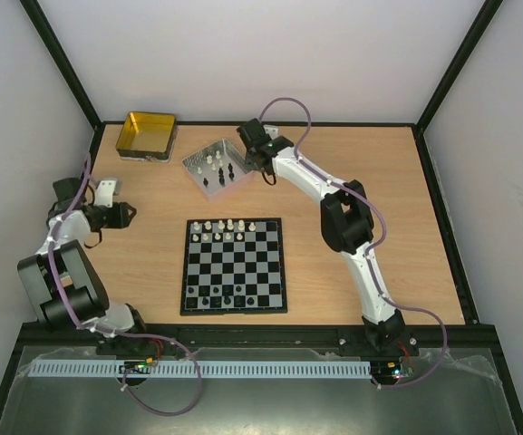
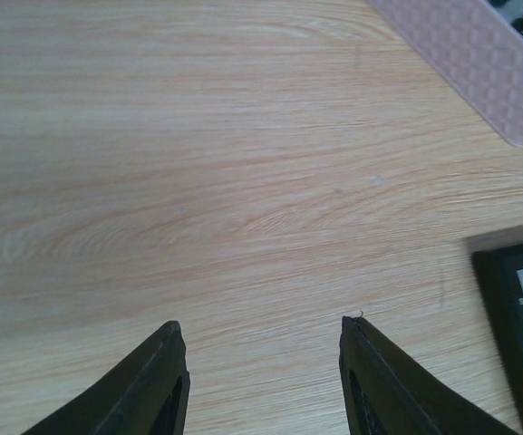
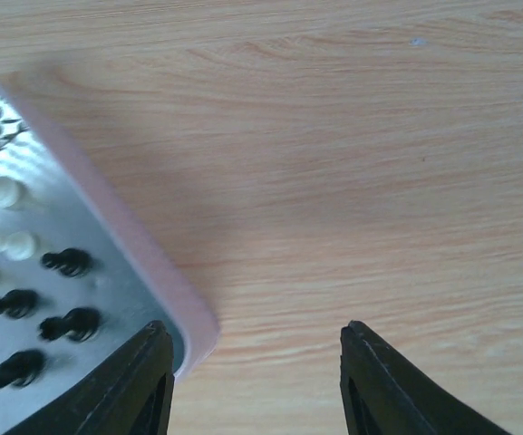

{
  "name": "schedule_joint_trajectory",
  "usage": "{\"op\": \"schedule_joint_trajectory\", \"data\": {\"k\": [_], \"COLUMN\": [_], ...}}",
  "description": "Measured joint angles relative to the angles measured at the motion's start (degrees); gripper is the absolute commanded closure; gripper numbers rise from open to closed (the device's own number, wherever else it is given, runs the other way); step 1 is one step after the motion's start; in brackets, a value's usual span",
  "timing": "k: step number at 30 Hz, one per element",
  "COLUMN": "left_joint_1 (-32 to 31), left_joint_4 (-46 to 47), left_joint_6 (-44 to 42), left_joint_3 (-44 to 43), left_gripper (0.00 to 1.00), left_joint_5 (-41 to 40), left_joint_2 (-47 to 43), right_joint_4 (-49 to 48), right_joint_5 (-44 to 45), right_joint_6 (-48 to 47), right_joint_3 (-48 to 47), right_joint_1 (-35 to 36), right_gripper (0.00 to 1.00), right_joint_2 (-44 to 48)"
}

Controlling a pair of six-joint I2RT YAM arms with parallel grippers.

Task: Set up the chess pieces on the board
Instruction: Move the storage box to the center of the board.

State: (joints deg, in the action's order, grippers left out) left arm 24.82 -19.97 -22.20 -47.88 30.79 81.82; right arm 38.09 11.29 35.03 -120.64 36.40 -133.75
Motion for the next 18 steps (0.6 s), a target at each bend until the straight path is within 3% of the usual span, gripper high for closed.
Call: {"op": "schedule_joint_trajectory", "data": {"k": [9,18], "left_joint_1": [9.73,15.52], "left_joint_4": [-2.71,-9.03], "left_joint_6": [-3.78,-8.46], "left_joint_3": [-0.37,-5.73], "left_gripper": [0.52,0.52], "left_joint_5": [7.17,13.51], "left_joint_2": [7.28,14.88], "right_joint_4": [1.81,1.64], "right_joint_5": [-2.29,-6.16], "right_joint_6": [-2.36,-3.02], "right_joint_3": [-4.63,-4.79], "right_joint_1": [-1.49,-1.44], "right_gripper": [0.51,0.51], "right_joint_2": [-3.19,-5.27]}}
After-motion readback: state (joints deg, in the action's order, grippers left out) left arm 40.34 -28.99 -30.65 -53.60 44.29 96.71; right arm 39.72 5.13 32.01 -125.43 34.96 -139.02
